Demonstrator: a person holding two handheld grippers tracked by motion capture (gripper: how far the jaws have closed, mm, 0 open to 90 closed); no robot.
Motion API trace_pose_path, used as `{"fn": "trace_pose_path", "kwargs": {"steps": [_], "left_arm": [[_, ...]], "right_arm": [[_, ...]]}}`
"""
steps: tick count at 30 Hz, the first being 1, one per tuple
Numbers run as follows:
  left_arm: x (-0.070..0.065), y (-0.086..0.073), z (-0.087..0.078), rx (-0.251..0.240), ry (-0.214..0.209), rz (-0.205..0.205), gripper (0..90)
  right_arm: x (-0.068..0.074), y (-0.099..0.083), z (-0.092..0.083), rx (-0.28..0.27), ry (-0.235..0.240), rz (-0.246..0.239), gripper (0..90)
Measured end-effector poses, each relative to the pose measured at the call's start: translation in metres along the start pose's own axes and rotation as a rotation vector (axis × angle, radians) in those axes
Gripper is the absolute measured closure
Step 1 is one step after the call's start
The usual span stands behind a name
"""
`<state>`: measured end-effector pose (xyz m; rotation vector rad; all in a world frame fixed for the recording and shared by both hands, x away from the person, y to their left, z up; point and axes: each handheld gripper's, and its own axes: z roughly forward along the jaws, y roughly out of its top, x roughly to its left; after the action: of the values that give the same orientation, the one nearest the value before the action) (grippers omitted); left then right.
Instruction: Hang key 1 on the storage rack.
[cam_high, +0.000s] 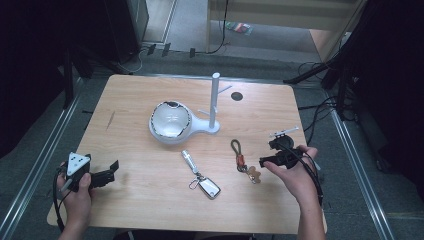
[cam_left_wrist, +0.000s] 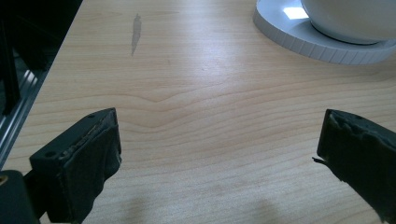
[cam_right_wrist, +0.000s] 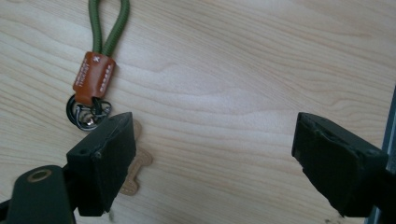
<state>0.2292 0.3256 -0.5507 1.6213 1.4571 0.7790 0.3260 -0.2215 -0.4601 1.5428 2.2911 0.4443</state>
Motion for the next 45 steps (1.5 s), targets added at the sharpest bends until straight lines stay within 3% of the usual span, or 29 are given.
{"fn": "trace_pose_path", "kwargs": {"steps": [5,9,16,21,26,34,41,45], "left_arm": [[-0.002,0.000,0.000,0.000,0.014,0.012,0.0],[-0.002,0.000,0.000,-0.015,0.020,0.003,0.0],[-0.002,0.000,0.000,-0.028,0.042,-0.005,0.0],[-0.004,0.000,0.000,-0.025,0.016,0.032,0.0],[-0.001,0.001,0.001,-0.018,0.014,-0.006,0.0],[-0.002,0.001,0.001,-0.009,0.016,0.011,0.0],[-0.002,0.001,0.001,-0.007,0.014,0.006,0.0],[-0.001,0.001,0.001,-0.005,0.010,0.002,0.0]], "right_arm": [[0.007,0.007,-0.001,-0.009,0.015,-0.014,13.7],[0.016,0.010,0.003,0.018,0.000,-0.045,13.6],[0.026,0.018,0.009,0.032,0.009,-0.050,13.7],[0.033,0.021,0.011,0.031,0.032,-0.063,14.0],[0.046,0.027,0.015,0.035,0.050,-0.074,14.4],[0.065,0.029,0.027,0.054,0.073,-0.107,14.7],[0.078,0.030,0.035,0.065,0.093,-0.109,21.3],[0.076,0.030,0.038,0.070,0.086,-0.095,32.9]]}}
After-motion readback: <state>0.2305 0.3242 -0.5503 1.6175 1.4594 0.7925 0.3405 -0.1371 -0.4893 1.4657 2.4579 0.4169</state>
